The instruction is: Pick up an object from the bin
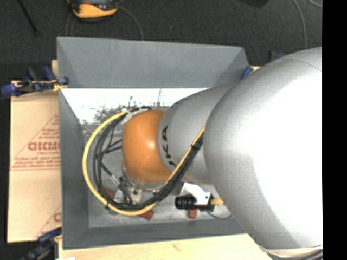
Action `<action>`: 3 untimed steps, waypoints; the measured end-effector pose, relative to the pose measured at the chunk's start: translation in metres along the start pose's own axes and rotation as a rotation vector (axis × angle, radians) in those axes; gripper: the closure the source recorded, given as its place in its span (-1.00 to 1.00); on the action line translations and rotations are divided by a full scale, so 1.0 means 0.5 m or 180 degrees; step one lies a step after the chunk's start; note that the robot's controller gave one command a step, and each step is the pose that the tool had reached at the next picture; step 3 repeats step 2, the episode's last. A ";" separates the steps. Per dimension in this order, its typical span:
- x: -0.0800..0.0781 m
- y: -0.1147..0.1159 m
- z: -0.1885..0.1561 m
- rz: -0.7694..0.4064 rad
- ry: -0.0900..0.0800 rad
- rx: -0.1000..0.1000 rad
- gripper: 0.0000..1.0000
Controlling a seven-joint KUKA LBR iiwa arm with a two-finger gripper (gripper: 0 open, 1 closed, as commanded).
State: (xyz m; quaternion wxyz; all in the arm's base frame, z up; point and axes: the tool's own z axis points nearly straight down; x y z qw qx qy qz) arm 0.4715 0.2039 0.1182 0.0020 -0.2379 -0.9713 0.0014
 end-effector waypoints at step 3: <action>-0.002 0.001 -0.063 -0.0009 -0.0012 -0.0015 1.00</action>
Offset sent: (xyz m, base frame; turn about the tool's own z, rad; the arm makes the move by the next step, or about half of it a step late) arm 0.0000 0.0001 0.0546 0.0000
